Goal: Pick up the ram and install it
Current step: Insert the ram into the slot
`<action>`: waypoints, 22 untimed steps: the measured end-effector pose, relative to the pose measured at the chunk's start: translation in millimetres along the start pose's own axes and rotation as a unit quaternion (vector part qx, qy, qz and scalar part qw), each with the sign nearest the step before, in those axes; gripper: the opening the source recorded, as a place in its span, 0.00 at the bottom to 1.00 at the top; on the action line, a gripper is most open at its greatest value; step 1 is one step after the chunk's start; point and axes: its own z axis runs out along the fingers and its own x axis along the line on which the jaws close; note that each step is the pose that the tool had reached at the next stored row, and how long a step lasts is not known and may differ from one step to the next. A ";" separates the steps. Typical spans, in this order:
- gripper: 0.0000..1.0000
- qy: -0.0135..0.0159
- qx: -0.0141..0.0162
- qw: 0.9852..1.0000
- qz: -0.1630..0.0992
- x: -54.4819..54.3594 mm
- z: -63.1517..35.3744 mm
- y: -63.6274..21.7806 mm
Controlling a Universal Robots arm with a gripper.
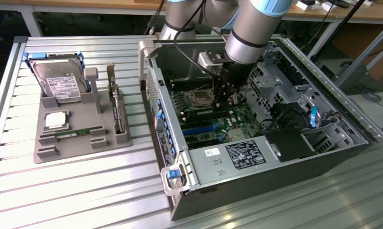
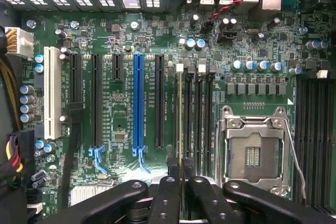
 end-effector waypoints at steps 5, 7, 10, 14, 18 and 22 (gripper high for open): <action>0.13 0.000 0.000 1.000 0.000 0.0 4.7 -0.2; 0.13 0.000 0.000 1.000 0.000 -0.8 5.0 -0.4; 0.13 0.000 0.000 1.000 0.000 -1.2 6.0 -0.4; 0.13 0.000 0.000 1.000 0.000 -1.4 7.9 -0.7; 0.13 0.000 0.000 1.000 0.000 -2.1 8.8 -1.2; 0.13 0.000 0.000 1.000 0.000 -2.0 11.8 -0.2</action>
